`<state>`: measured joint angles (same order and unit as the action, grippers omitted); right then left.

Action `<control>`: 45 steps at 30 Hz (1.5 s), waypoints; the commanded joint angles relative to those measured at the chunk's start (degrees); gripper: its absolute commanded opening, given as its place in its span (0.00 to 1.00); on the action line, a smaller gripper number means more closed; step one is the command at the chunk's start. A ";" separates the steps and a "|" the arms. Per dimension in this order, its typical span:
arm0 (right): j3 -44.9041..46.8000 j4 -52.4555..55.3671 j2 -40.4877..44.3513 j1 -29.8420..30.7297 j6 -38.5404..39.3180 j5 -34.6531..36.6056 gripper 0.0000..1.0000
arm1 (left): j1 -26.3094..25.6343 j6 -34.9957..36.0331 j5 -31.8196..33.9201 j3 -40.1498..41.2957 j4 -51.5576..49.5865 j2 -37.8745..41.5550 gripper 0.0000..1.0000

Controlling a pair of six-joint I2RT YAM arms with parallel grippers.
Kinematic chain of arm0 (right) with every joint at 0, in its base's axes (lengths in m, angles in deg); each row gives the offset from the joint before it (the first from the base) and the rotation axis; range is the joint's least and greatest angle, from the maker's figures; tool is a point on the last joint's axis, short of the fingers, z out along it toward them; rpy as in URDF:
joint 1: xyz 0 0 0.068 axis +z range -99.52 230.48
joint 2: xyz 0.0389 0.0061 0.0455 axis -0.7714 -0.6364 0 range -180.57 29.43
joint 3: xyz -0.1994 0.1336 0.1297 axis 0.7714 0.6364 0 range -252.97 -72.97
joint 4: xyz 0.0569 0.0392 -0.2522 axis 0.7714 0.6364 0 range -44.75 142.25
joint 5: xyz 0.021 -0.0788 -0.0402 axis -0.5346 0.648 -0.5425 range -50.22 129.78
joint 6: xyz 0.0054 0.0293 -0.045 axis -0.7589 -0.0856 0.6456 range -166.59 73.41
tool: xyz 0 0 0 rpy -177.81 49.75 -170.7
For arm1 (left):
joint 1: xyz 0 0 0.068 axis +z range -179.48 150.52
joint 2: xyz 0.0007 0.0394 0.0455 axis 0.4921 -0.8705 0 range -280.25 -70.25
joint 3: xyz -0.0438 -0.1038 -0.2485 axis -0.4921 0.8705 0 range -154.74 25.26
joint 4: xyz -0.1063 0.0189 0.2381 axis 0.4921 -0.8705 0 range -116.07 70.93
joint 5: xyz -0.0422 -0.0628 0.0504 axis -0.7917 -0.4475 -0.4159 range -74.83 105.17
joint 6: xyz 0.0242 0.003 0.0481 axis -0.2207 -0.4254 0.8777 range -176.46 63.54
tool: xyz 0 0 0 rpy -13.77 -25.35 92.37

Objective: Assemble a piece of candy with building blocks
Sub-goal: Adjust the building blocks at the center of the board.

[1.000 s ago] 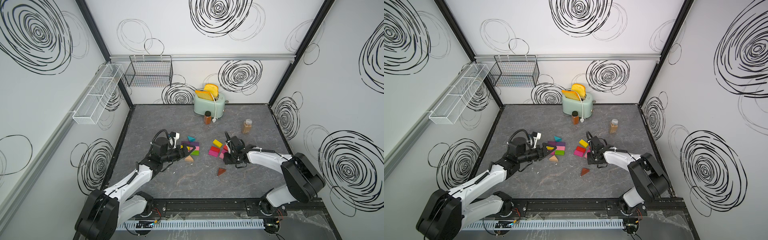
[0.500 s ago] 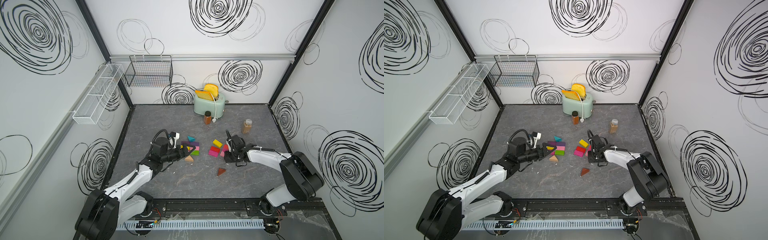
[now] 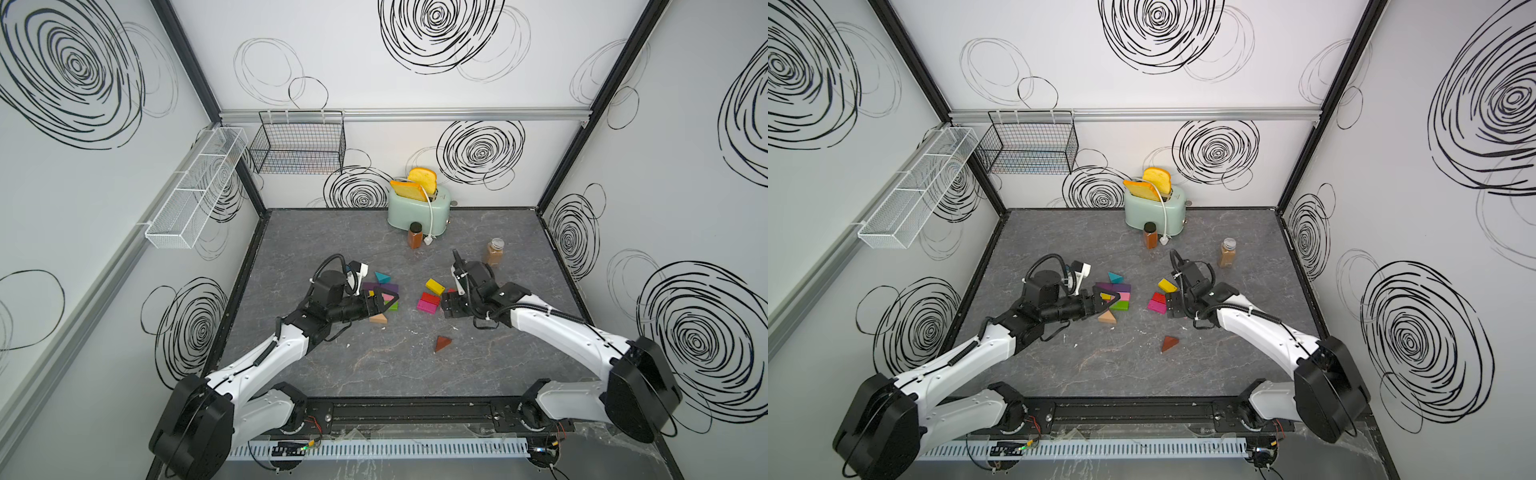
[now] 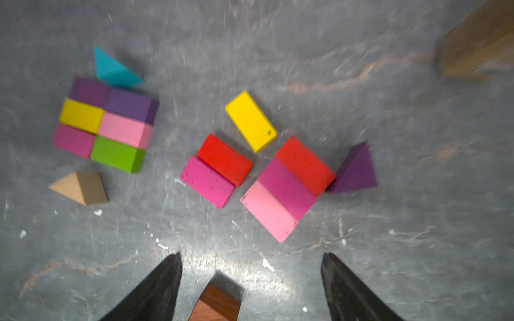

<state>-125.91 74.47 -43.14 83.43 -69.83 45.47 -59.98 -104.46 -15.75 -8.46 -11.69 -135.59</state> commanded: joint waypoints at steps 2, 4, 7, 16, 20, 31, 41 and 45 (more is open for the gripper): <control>-6.38 -1.27 -5.96 -8.58 9.84 -4.37 0.85 | -7.52 -1.97 7.07 -2.09 1.45 -4.45 0.91; -12.03 -1.14 -13.08 -9.72 14.51 -5.17 0.86 | -10.95 -3.42 9.98 -2.79 2.80 -7.48 0.90; -19.08 -0.04 -22.92 -10.62 19.58 -5.59 0.84 | -13.28 -5.77 12.73 -3.11 5.86 -10.96 0.90; -27.65 -2.76 -39.55 -10.74 24.92 -6.21 0.81 | -16.01 -7.61 15.68 -9.88 9.05 -24.24 0.90; -29.36 -2.33 -42.61 -10.59 27.06 -4.92 0.80 | -16.34 -8.30 16.89 -12.58 9.88 -28.41 0.90; -31.91 -1.46 -47.90 -10.41 29.76 -3.41 0.77 | -16.71 -9.49 17.16 -18.16 10.15 -37.28 0.91; -31.00 -0.85 -48.31 -9.51 32.15 -5.59 0.69 | -16.55 -10.19 17.96 -21.08 10.56 -42.58 0.91; -30.56 -0.74 -48.18 -8.75 32.91 -6.01 0.61 | -15.98 -10.05 18.38 -22.42 10.37 -43.85 0.91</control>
<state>-156.69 71.73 -90.16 73.85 -38.66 40.47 -76.29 -113.75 1.30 -29.24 -2.58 -178.00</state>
